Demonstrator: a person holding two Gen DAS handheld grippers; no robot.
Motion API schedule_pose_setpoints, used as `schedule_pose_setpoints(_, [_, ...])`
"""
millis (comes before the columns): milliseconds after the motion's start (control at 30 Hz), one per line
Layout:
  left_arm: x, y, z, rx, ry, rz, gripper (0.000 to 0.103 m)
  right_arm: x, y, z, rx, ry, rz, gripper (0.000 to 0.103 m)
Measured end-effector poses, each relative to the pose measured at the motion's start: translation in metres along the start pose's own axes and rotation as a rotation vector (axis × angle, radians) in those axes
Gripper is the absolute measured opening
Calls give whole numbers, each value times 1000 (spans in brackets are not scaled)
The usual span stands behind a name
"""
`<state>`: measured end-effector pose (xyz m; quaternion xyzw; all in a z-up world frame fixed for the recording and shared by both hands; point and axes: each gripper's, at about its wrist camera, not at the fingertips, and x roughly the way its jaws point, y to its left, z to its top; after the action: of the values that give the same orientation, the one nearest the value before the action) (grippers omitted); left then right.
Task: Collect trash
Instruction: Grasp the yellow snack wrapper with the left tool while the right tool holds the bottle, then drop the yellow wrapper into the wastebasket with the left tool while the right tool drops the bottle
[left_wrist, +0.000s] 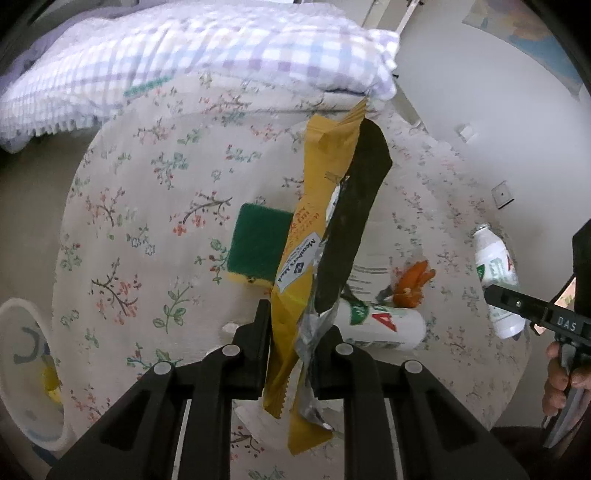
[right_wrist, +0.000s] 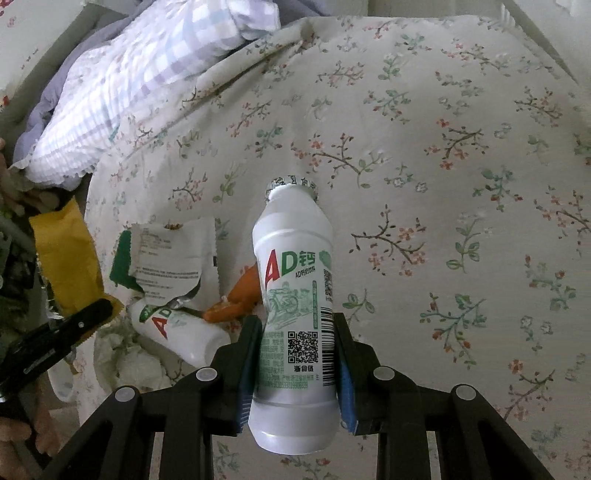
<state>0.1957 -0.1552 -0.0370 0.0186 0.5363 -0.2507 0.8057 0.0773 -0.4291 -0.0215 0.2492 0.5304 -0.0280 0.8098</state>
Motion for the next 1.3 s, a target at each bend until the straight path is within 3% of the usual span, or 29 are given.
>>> schedule_pose_setpoints(367, [-36,3,-8,13,-69,-6,18,-11,22,-3,-35,-35,25,33])
schedule_pose_setpoints(667, [-68,40,-28,-30,-110,-8,18,-5,62,-6,-87,-40,55,33])
schedule_pose_setpoints(1033, [-107,129,-64,-180,-135,44,18,25,145,-18,-206,-5,107,33])
schedule_pose_setpoints(1300, [-119,204,-94,-303,-100,123,18,59,208,-35,-302,42,134,33])
